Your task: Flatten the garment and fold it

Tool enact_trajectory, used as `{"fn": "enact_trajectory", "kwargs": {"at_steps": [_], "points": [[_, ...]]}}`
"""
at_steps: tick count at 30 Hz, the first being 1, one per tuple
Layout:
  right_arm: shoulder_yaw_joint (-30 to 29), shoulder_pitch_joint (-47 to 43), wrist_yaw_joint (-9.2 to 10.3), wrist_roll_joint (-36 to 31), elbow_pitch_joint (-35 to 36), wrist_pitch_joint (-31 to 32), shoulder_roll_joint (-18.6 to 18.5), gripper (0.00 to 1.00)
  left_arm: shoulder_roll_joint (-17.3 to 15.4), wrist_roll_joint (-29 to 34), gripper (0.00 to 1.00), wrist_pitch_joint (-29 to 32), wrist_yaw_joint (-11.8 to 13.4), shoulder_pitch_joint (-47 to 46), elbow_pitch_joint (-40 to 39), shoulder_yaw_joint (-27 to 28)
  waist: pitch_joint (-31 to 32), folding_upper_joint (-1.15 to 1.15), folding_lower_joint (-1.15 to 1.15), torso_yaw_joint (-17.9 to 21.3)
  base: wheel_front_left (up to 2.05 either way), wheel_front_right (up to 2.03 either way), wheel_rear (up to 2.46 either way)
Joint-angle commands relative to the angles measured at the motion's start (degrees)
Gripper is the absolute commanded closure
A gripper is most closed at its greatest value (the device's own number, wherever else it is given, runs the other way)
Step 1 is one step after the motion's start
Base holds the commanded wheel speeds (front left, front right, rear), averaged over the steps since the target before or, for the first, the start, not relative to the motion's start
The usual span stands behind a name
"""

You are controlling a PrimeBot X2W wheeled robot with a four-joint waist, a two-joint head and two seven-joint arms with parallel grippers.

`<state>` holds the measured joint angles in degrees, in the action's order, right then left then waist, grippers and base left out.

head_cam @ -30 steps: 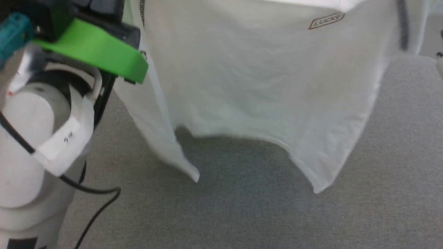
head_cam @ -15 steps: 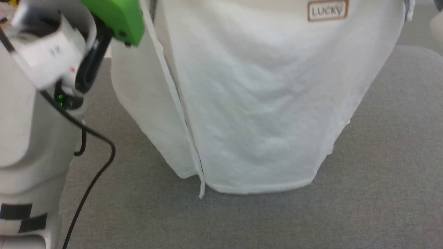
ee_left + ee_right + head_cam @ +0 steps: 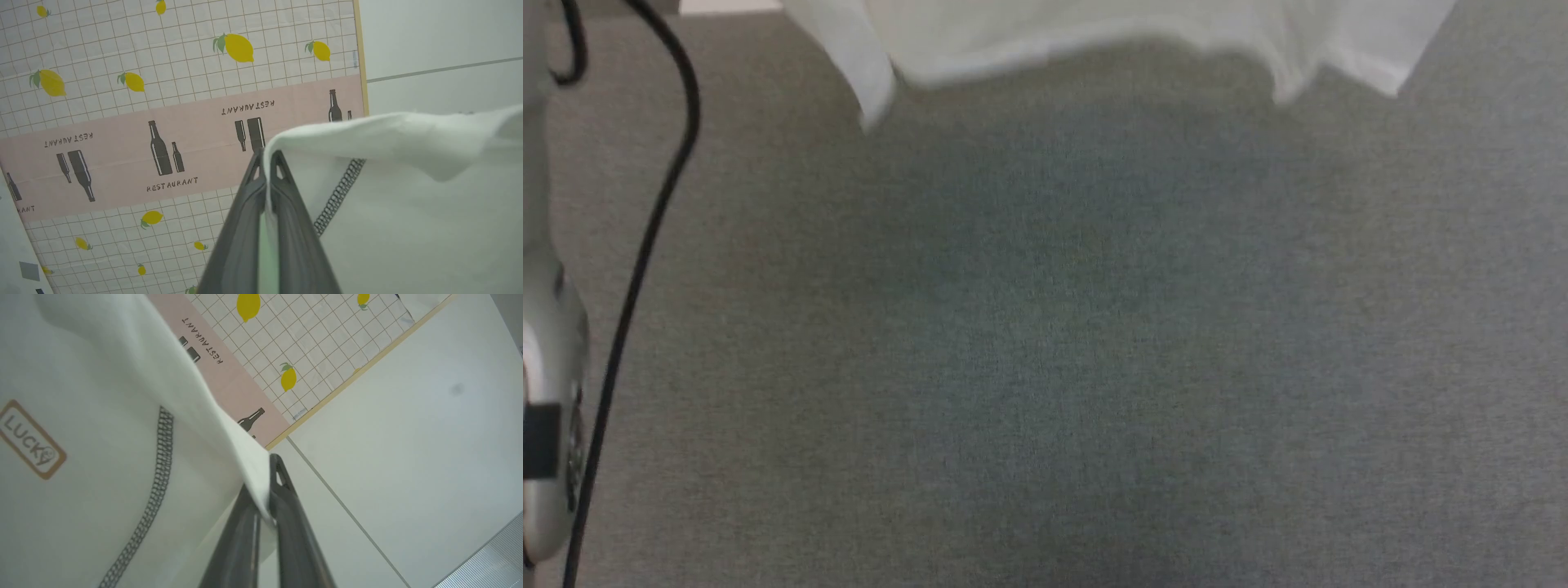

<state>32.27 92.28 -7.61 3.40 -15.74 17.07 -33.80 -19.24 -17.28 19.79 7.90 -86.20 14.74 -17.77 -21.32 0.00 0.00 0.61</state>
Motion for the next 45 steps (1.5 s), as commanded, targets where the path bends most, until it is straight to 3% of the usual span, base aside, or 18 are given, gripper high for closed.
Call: {"fn": "enact_trajectory", "kwargs": {"at_steps": [1, 6, 11, 17, 22, 27, 32, 36, 39, 45], "points": [[0.77, 2.34, 0.12, -1.27, -1.93, -0.95, 0.51, 1.0, 0.6, 1.11, 1.0, -1.58, 0.44, -1.97, 1.81, -0.15, -7.75, 0.0, 0.0, -1.01, 0.0, 0.0, 0.0], [4.54, 10.56, 0.12, -6.51, -9.62, -5.7, 1.67, 1.0, 2.54, 2.76, 1.0, -9.68, 1.9, -7.19, 8.83, 0.01, -11.59, 0.0, 0.0, -2.98, 0.0, 0.0, 0.0], [6.78, 13.5, 0.12, -10.23, -15.49, -10.57, 2.06, 1.0, 2.7, 4.25, 1.0, -17.92, 1.61, -8.08, 14.3, -0.88, -14.86, 0.0, 0.0, -4.33, 0.0, 0.0, 0.0], [9.07, 11.86, 0.12, -10.63, -20.29, -15.05, 1.11, 1.0, 1.93, 4.4, 1.0, -24.72, -1.29, -5.4, 18.39, -2.55, -17.7, 0.0, 0.0, -5.19, 0.0, 0.0, 0.0], [10.02, 9.13, 0.12, -8.04, -20.14, -18.89, -0.45, 1.0, 1.24, 3.41, 1.0, -28.08, -4.51, -1.89, 17.6, -3.79, -18.48, 0.0, 0.0, -5.29, 0.0, 0.0, 0.0], [10.53, 2.95, 0.12, -3.93, -13.92, -21.11, -3.85, 1.0, 0.07, 2.27, 1.0, -28.15, -6.34, 4.47, 10.47, -5.06, -16.9, 0.0, 0.0, -4.84, 0.0, 0.0, 0.0], [8.1, -7.19, 0.12, 1.34, -2.98, -19.37, -8.14, 1.0, -2.71, 0.4, 1.0, -23.28, -6.97, 14.9, -2.38, -6.35, -13.7, 0.0, 0.0, -3.9, 0.0, 0.0, 0.0], [3.61, -19.58, 0.12, 5.5, 8.98, -14.76, -12.38, 1.0, -5.97, -1.74, 1.0, -16.59, -4.74, 27.05, -17.0, -6.61, -11.03, 0.0, 0.0, -3.33, 0.0, 0.0, 0.0], [-1.83, -30.01, 0.12, 6.71, 16.5, -11.56, -13.8, 1.0, -7.97, -2.53, 1.0, -13.16, -1.61, 36.45, -26.54, -6.58, -9.13, 0.0, 0.0, -2.94, 0.0, 0.0, 0.0], [-12.27, -51.77, 0.12, 5.65, 26.97, -7.45, -10.36, 1.0, -11.36, -1.77, 1.0, -9.81, 3.3, 53.48, -37.31, -8.76, -5.98, 0.0, 0.0, -2.09, 0.0, 0.0, 0.0]]}}
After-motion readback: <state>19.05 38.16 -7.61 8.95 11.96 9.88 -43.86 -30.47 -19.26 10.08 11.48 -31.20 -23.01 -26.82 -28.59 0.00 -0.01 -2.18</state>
